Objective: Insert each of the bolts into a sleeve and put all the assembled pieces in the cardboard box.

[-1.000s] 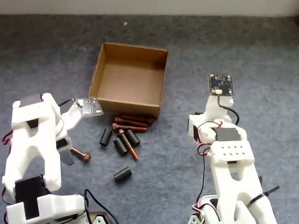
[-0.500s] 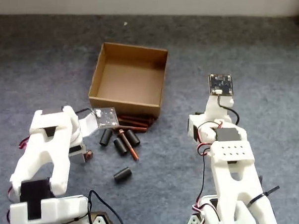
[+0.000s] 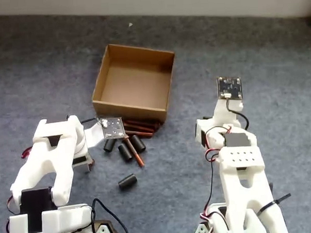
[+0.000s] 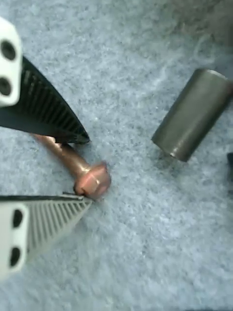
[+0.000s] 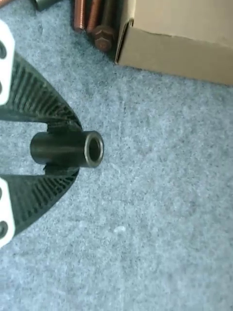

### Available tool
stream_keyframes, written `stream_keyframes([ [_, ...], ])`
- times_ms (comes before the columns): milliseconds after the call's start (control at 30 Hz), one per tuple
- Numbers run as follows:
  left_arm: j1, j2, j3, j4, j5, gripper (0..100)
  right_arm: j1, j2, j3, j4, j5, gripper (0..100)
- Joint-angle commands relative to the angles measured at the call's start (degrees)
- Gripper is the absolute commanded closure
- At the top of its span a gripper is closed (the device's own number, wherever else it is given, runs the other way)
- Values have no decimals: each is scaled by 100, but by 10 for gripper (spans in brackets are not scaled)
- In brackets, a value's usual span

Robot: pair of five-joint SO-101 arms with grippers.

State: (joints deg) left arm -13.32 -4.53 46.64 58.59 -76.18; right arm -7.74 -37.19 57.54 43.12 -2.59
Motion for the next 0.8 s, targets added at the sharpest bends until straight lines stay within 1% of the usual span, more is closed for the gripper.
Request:
stream_keyframes([
  [0,330,-48,-22,-62,-2180,947,75,-215,-119,-119,70,993],
  [67,426,-48,-31,-62,-2075,978,75,-215,-119,-119,70,993],
  [167,505,-57,-57,-62,-1873,979,75,-198,-119,-119,70,993],
  [267,602,-57,-259,-53,-1521,979,75,-189,-110,-154,70,993],
  [367,681,-57,-462,-53,-914,980,75,-189,-84,-321,70,993],
  [533,760,-57,-804,-53,158,983,75,-215,-75,-321,70,993],
  [767,760,-75,-1358,-44,1310,995,75,-224,-75,-321,70,993],
])
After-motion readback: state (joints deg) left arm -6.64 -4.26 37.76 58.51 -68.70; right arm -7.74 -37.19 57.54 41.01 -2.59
